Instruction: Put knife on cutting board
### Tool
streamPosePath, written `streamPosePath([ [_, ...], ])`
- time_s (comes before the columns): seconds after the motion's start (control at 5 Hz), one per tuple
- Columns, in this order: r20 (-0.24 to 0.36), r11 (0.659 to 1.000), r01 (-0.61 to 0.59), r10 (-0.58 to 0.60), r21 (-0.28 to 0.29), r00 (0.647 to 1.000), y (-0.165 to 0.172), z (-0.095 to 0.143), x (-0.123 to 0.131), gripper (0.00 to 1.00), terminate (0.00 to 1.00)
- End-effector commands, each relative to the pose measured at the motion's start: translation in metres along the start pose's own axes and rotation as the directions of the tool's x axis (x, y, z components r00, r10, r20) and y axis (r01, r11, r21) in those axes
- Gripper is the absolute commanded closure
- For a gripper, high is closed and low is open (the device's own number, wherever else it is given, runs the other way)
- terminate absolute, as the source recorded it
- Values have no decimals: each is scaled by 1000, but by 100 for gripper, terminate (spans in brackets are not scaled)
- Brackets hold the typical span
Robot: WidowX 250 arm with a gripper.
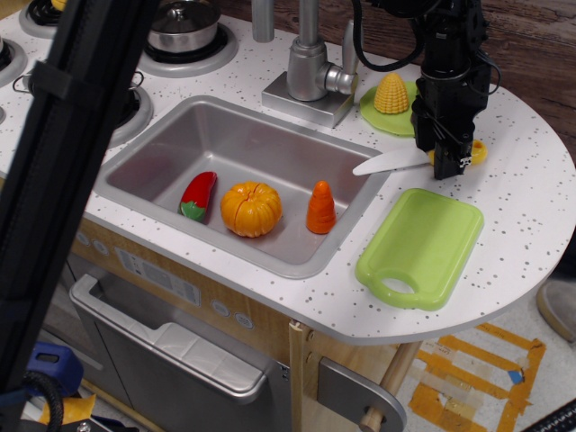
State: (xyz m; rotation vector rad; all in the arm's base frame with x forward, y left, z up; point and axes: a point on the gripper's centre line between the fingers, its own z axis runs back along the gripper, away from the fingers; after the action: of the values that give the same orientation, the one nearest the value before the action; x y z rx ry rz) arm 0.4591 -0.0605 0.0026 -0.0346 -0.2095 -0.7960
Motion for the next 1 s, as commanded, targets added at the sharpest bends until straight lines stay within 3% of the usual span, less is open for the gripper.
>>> streamPosePath([
  [0.0,34,999,3,-4,38,999,13,19,7,100,0],
  [0.2,18,999,-1,0,35,1000,12,28,11,100,0],
  [0.4,-54,997,6,-2,74,999,14,58,16,100,0],
  [0.6,-83,998,-41,45,54,995,9,76,12,100,0],
  [0.8,-62,988,-139,143,60,988,-14,75,2,100,0],
])
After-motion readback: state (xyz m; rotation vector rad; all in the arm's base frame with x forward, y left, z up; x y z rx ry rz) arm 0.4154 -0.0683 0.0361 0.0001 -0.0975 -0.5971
